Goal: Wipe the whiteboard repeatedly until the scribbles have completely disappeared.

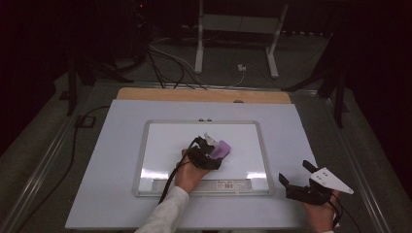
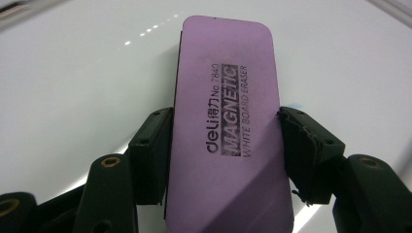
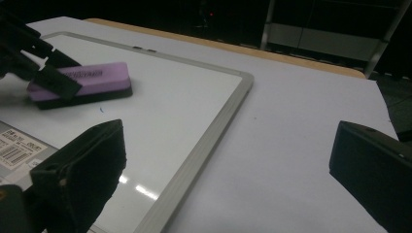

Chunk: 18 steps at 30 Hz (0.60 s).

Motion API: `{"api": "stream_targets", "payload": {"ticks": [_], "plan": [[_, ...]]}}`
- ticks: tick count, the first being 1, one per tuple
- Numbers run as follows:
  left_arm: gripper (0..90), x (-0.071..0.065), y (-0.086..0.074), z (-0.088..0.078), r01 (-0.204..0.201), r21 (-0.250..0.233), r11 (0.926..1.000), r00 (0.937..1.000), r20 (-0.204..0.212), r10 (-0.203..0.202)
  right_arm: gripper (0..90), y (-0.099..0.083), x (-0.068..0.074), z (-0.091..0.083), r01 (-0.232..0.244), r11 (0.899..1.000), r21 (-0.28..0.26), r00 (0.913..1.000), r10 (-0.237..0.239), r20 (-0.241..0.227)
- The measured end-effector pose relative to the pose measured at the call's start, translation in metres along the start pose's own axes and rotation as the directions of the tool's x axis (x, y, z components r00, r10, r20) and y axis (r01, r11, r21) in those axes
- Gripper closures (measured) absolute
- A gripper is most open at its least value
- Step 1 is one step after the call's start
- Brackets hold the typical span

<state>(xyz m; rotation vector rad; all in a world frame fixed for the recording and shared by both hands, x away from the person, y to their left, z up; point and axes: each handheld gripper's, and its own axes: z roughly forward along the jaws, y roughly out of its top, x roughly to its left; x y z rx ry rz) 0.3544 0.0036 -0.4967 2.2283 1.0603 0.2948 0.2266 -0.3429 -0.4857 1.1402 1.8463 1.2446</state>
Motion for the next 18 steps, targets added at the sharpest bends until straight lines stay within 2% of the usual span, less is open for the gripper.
{"api": "stream_targets", "payload": {"ticks": [3, 4, 5, 7, 9, 10, 12, 14, 16, 18], "plan": [[41.8, 0.011, 0.002, 0.002, 0.058, -0.003, 0.9983, 0.9983, 0.01, -0.058, 0.5, 0.0, 0.0, 0.0, 0.001, 1.0, 0.0, 1.0, -0.001, -0.001], [41.8, 0.011, 0.002, 0.002, 0.062, -0.004, 0.9981, 0.9981, 0.007, -0.062, 0.5, 0.0, 0.0, 0.0, 0.002, 1.0, -0.001, 1.0, -0.002, -0.002], [41.8, 0.008, 0.002, 0.002, 0.049, -0.004, 0.9988, 0.9988, -0.003, -0.049, 0.5, 0.0, 0.0, 0.0, 0.001, 1.0, 0.001, 1.0, -0.001, -0.002], [41.8, 0.002, 0.001, 0.002, 0.035, -0.001, 0.9994, 0.999, 0.027, -0.035, 0.5, 0.0, 0.0, 0.001, 0.001, 1.0, 0.004, 1.0, 0.0, -0.003], [41.8, -0.01, 0.001, 0.002, -0.004, 0.005, 1.0, 0.999, 0.045, 0.004, 0.5, 0.0, 0.001, 0.001, 0.004, 1.0, 0.004, 1.0, -0.004, -0.005], [41.8, -0.018, 0.0, 0.002, -0.028, 0.008, 0.9996, 0.9975, 0.065, 0.028, 0.5, 0.0, 0.001, 0.001, 0.005, 1.0, 0.003, 1.0, -0.005, -0.005], [41.8, -0.028, 0.0, 0.001, -0.064, 0.01, 0.9979, 0.9952, 0.075, 0.063, 0.5, 0.0, 0.002, 0.001, 0.007, 1.0, 0.005, 1.0, -0.007, -0.005], [41.8, -0.034, 0.0, 0.002, -0.088, 0.007, 0.9961, 0.994, 0.067, 0.087, 0.5, 0.0, 0.001, 0.001, 0.006, 1.0, 0.004, 1.0, -0.006, -0.004], [41.8, -0.03, 0.001, 0.002, -0.075, 0.01, 0.9971, 0.9955, 0.059, 0.075, 0.5, 0.0, 0.001, 0.001, 0.007, 1.0, 0.002, 1.0, -0.007, -0.003], [41.8, -0.022, 0.003, 0.002, -0.062, 0.007, 0.998, 0.998, 0.003, 0.062, 0.5, 0.0, 0.001, 0.0, 0.006, 1.0, 0.002, 1.0, -0.006, -0.003]]}}
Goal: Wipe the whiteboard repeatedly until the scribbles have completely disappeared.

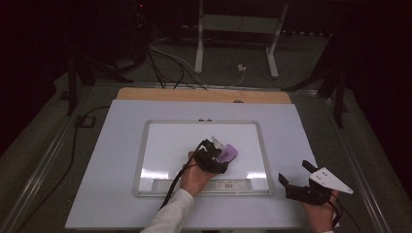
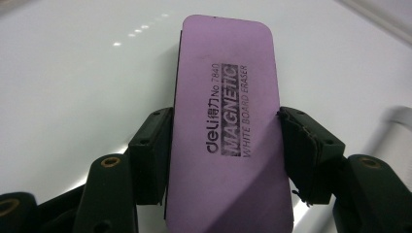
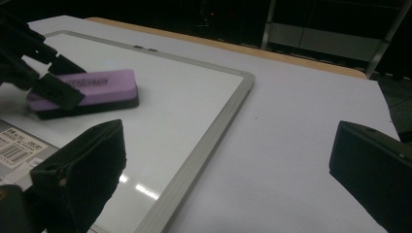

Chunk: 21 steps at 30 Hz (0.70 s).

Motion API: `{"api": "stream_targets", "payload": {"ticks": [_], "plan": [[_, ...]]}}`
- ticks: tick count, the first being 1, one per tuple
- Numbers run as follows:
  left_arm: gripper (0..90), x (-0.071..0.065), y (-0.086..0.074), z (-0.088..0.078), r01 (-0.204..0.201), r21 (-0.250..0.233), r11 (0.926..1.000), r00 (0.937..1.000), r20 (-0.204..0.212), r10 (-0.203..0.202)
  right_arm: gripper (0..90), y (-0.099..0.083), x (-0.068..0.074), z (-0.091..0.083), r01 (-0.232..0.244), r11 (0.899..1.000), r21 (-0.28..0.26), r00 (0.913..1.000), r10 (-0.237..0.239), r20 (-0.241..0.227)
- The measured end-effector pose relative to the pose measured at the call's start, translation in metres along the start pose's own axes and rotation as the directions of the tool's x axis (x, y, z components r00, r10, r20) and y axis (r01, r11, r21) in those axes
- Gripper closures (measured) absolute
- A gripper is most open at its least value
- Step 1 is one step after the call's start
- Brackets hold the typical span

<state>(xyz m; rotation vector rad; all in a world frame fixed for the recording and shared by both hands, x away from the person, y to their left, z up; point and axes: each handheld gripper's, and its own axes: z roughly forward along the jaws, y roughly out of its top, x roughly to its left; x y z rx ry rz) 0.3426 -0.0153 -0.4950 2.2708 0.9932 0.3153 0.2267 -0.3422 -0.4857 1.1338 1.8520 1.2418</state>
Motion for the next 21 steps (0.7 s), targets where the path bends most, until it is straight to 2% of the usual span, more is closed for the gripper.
{"api": "stream_targets", "payload": {"ticks": [2, 4, 6, 7, 9, 11, 13, 15, 17, 19, 21], "plan": [[41.8, 0.013, 0.0, 0.0, 0.042, -0.002, 0.9991, 0.9983, -0.042, -0.042, 0.5, 0.0, -0.001, 0.0, -0.003, 1.0, -0.001, 1.0, 0.003, 0.0], [41.8, 0.026, -0.001, -0.001, 0.089, -0.004, 0.9961, 0.9926, -0.082, -0.089, 0.5, 0.0, -0.001, 0.0, -0.004, 1.0, -0.001, 1.0, 0.004, 0.001], [41.8, 0.033, -0.001, -0.001, 0.127, -0.01, 0.9918, 0.9882, -0.085, -0.128, 0.4, 0.0, -0.001, 0.0, -0.004, 1.0, -0.001, 1.0, 0.004, 0.002], [41.8, 0.034, -0.001, -0.001, 0.134, -0.009, 0.991, 0.9877, -0.081, -0.134, 0.5, 0.0, -0.001, 0.0, -0.004, 1.0, 0.0, 1.0, 0.004, 0.002], [41.8, 0.029, 0.0, -0.001, 0.116, -0.007, 0.9933, 0.9891, -0.091, -0.116, 0.5, 0.0, 0.0, 0.001, -0.004, 1.0, 0.001, 1.0, 0.004, -0.001], [41.8, 0.023, 0.0, 0.0, 0.103, -0.004, 0.9947, 0.993, -0.057, -0.103, 0.5, 0.0, 0.001, 0.001, 0.0, 1.0, 0.002, 1.0, 0.0, -0.003], [41.8, 0.01, 0.001, 0.0, 0.067, 0.007, 0.9977, 0.9975, -0.022, -0.067, 0.4, 0.0, 0.001, 0.001, 0.002, 1.0, 0.002, 1.0, -0.002, -0.004], [41.8, -0.001, 0.001, 0.001, 0.04, 0.007, 0.9992, 0.9991, 0.012, -0.04, 0.5, 0.0, 0.001, 0.001, 0.001, 1.0, 0.002, 1.0, -0.001, -0.004], [41.8, -0.011, 0.001, 0.002, 0.029, 0.009, 0.9996, 0.9979, 0.058, -0.029, 0.5, 0.0, 0.001, 0.001, 0.001, 1.0, 0.002, 1.0, -0.001, -0.004], [41.8, -0.017, 0.003, 0.002, -0.006, 0.01, 0.9999, 0.9988, 0.05, 0.006, 0.4, 0.0, 0.001, 0.001, 0.001, 1.0, 0.003, 1.0, -0.001, -0.004], [41.7, -0.015, 0.004, 0.004, 0.006, 0.008, 0.9999, 0.9982, 0.06, -0.006, 0.5, 0.0, 0.001, 0.001, 0.002, 1.0, 0.003, 1.0, -0.001, -0.004]]}}
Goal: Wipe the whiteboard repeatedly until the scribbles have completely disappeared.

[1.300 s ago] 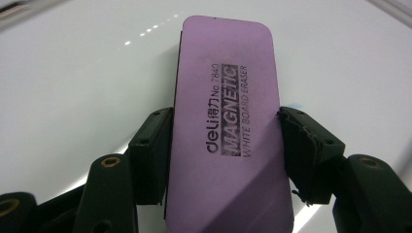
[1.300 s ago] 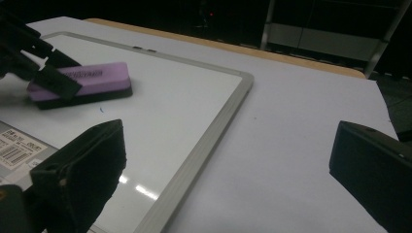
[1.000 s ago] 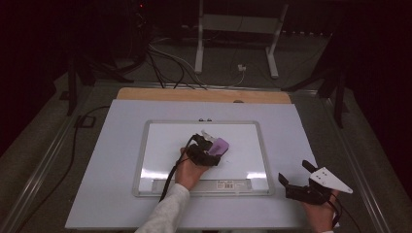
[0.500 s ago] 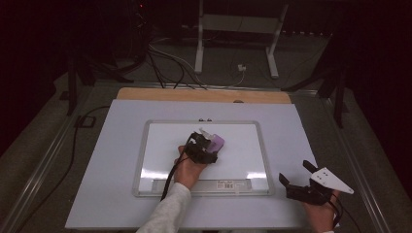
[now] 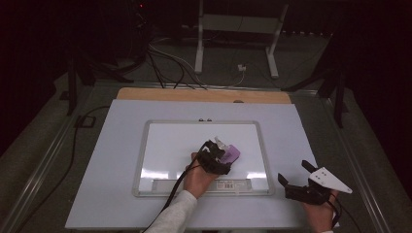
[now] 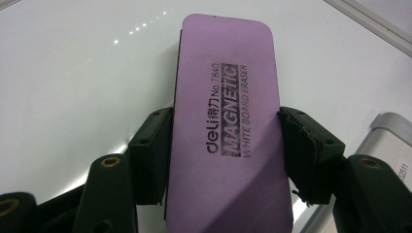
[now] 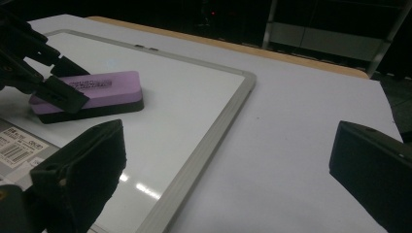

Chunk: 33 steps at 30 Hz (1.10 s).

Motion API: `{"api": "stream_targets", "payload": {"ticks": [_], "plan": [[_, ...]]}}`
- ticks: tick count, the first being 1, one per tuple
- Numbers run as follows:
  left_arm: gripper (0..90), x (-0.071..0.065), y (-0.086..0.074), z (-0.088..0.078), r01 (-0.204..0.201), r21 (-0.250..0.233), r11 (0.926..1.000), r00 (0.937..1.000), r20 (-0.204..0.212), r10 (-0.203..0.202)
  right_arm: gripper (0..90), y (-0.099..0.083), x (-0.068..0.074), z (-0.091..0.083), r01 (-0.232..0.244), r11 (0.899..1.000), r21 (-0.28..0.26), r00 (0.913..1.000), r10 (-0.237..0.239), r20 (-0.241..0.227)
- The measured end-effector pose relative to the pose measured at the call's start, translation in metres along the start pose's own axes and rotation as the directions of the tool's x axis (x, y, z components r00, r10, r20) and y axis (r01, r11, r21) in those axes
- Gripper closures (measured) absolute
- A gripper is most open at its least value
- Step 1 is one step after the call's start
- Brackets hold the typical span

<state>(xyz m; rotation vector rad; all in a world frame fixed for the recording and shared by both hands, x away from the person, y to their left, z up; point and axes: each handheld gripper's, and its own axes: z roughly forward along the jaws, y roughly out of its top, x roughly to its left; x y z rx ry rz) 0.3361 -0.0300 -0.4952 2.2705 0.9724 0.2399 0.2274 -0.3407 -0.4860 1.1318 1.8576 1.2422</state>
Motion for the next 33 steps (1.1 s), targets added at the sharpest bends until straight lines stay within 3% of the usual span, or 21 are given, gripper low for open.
{"api": "stream_targets", "payload": {"ticks": [7, 11, 21, 33], "plan": [[41.8, 0.022, 0.004, 0.003, 0.074, -0.012, 0.9971, 0.9954, -0.059, -0.075, 0.5, -0.001, -0.002, -0.002, -0.005, 1.0, -0.001, 1.0, 0.005, 0.005], [41.8, 0.03, 0.006, 0.003, 0.094, -0.012, 0.9955, 0.9917, -0.088, -0.095, 0.5, -0.001, -0.002, -0.002, -0.007, 1.0, -0.002, 1.0, 0.007, 0.006], [41.8, 0.044, 0.007, 0.001, 0.147, -0.027, 0.9888, 0.976, -0.158, -0.149, 0.5, -0.001, -0.002, -0.002, -0.007, 1.0, 0.0, 1.0, 0.007, 0.006], [41.8, 0.054, 0.007, -0.017, 0.185, -0.105, 0.9771, 0.9684, -0.15, -0.199, 0.5, -0.001, -0.003, -0.002, -0.007, 1.0, -0.001, 0.9999, 0.007, 0.008]]}}
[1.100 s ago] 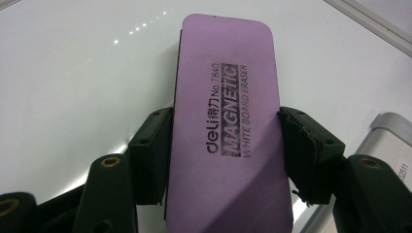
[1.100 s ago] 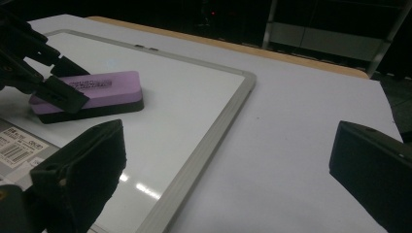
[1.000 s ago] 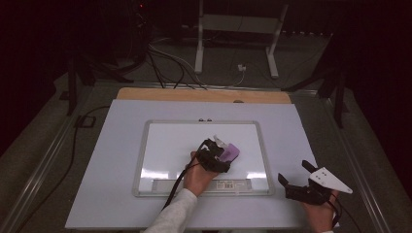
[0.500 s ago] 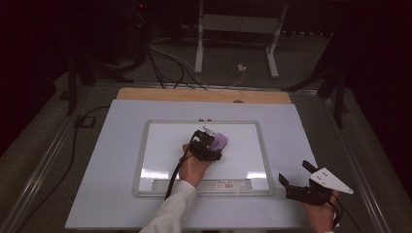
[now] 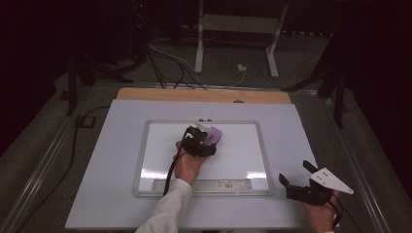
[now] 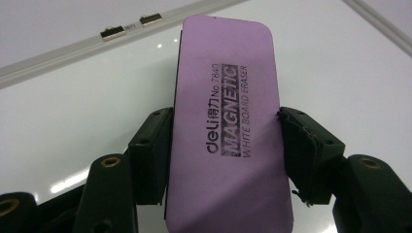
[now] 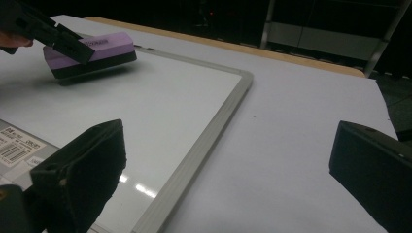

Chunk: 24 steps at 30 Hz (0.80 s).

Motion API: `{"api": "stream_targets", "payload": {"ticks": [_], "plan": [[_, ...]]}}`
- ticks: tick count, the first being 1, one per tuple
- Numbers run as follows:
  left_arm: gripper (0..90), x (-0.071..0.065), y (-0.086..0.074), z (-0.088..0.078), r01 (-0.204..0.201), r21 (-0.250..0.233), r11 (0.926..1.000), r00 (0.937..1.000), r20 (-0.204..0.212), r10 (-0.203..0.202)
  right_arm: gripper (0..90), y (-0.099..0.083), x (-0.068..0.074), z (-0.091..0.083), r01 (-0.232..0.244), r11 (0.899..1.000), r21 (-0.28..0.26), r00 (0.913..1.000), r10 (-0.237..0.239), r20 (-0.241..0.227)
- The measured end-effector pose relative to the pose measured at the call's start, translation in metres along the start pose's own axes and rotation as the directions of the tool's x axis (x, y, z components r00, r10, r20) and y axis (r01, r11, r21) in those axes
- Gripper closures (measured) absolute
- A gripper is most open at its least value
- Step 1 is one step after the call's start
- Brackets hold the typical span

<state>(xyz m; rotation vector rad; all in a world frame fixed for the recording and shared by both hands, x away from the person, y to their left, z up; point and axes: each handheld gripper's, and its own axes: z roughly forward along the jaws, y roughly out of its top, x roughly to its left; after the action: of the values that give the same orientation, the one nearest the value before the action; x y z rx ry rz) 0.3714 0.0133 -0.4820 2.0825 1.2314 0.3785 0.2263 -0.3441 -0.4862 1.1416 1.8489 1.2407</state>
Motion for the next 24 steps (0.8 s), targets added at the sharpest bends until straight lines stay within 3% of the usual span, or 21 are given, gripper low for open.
{"api": "stream_targets", "payload": {"ticks": [10, 24], "plan": [[41.7, 0.009, 0.002, -0.01, 0.027, -0.051, 0.9983, 0.9995, 0.019, -0.026, 0.5, 0.0, 0.0, 0.001, 0.002, 1.0, 0.001, 1.0, -0.002, -0.001], [41.7, 0.015, 0.001, -0.015, 0.032, -0.06, 0.9977, 0.9995, 0.004, -0.032, 0.5, 0.0, -0.001, -0.001, -0.005, 1.0, 0.0, 1.0, 0.005, 0.008]]}}
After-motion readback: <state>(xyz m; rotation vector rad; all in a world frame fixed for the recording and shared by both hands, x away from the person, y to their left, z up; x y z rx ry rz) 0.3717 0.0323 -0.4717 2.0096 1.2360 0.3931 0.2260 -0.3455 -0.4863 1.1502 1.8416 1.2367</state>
